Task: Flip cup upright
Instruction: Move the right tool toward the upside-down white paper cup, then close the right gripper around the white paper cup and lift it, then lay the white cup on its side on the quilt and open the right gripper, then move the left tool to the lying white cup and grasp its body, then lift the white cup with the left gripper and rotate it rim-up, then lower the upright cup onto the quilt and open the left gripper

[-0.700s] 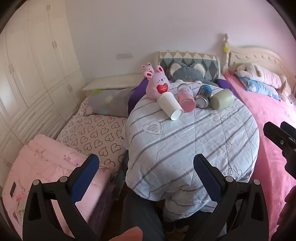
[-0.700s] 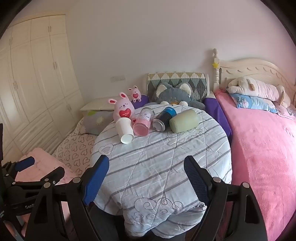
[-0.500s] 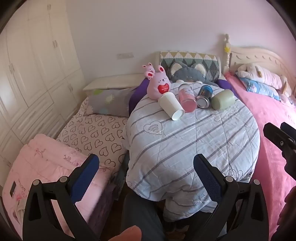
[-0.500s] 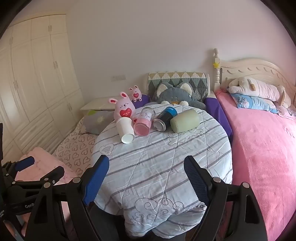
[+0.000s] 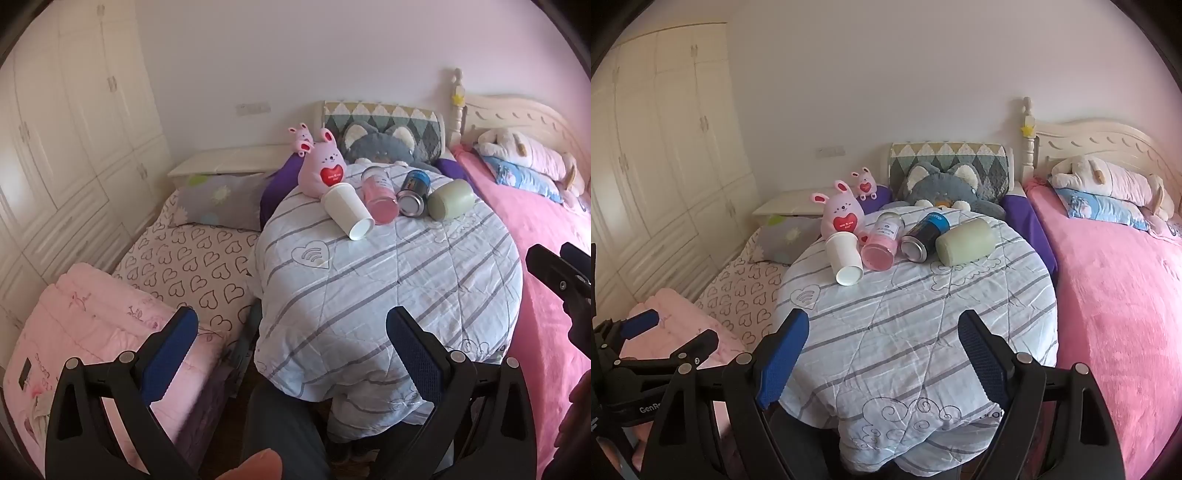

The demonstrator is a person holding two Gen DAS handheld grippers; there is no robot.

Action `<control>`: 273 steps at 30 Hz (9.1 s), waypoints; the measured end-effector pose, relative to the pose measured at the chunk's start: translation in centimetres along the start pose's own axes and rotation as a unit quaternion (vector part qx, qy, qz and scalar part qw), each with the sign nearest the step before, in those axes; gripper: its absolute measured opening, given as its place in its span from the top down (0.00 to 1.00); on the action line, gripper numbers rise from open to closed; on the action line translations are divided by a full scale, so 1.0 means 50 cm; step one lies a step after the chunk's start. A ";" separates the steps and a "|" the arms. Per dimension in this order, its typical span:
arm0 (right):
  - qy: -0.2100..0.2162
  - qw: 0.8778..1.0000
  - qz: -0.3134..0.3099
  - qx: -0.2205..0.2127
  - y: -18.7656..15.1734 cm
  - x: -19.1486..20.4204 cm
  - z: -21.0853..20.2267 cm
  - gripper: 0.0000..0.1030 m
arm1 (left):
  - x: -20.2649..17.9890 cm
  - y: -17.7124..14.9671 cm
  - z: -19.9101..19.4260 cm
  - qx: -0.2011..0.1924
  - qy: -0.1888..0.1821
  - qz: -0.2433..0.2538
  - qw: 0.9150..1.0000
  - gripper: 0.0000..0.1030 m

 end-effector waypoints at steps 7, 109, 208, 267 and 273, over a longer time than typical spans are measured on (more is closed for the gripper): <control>-0.001 1.000 -0.012 0.006 0.007 0.013 0.015 0.18 | 0.039 0.015 0.031 0.000 0.002 0.000 1.000 0.00; -0.084 0.976 0.055 0.192 -0.084 -0.270 0.348 0.39 | -0.051 0.001 0.159 0.067 -0.016 0.014 0.998 0.00; -0.091 0.979 0.123 0.136 -0.050 -0.592 0.213 0.18 | -0.634 0.214 0.350 -0.052 -0.159 0.033 0.985 0.37; -0.108 0.977 0.134 0.128 -0.091 -0.568 0.146 0.18 | -0.652 0.084 0.287 -0.046 -0.146 0.113 0.982 0.03; -0.107 0.980 0.124 0.109 -0.074 -0.538 0.122 0.18 | -0.617 0.091 0.255 -0.049 -0.144 0.111 0.982 0.00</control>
Point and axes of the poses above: each gripper's, at about its wrist camera, not at the fingertips, and z roughly the way its jaws point, x to its left, y to its top, the point moved 6 cm from there along z, roughly the way its jaws point, and after that the axes turned 5 degrees about z, right-handed, at the moved point
